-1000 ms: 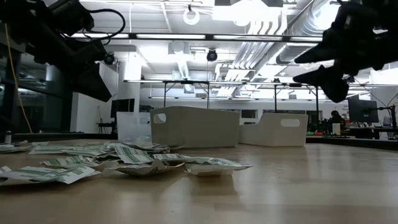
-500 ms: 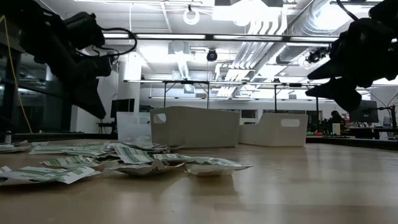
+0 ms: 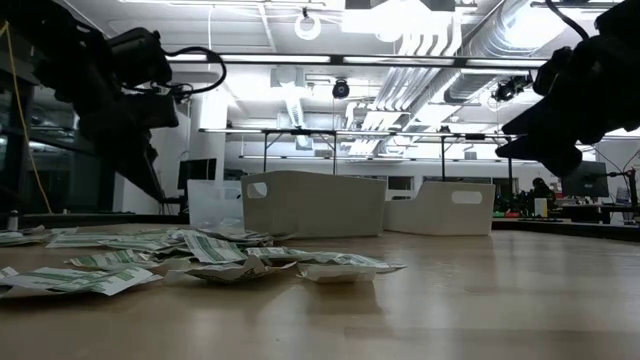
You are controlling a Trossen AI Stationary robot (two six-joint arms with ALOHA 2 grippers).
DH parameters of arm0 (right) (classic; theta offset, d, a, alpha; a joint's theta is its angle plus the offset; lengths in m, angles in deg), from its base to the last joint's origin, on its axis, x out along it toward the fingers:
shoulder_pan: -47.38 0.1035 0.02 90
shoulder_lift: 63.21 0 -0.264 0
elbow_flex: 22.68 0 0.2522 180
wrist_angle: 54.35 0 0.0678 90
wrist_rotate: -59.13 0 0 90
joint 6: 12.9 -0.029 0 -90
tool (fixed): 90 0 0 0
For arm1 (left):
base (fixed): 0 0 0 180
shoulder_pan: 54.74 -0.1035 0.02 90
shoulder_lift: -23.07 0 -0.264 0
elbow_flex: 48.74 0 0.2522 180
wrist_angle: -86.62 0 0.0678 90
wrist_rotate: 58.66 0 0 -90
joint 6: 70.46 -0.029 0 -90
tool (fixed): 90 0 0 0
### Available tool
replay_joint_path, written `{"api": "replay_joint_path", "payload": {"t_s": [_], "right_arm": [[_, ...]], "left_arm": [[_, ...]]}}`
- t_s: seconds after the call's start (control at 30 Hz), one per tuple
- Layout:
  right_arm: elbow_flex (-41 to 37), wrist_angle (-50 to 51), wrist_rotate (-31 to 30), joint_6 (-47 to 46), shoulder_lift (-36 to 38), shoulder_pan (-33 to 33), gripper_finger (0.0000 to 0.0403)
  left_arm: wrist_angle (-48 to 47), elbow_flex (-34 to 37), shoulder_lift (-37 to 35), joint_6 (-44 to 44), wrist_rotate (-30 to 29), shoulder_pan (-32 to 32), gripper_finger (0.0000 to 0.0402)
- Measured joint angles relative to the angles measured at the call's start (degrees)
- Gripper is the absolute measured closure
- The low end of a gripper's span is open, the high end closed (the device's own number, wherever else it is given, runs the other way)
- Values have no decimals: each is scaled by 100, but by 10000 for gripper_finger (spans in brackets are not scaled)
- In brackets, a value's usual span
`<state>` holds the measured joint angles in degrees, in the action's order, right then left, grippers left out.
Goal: Pick & Place First Aid Supplies
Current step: Put the towelette pack into the black bin
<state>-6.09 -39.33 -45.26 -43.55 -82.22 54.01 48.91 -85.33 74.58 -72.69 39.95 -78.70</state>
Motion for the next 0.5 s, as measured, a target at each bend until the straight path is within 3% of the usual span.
{"api": "replay_joint_path", "payload": {"t_s": [0.5], "right_arm": [[0,-4,0,113,-2,0,195]], "left_arm": [[-247,0,65,-650,-579,124,263]]}}
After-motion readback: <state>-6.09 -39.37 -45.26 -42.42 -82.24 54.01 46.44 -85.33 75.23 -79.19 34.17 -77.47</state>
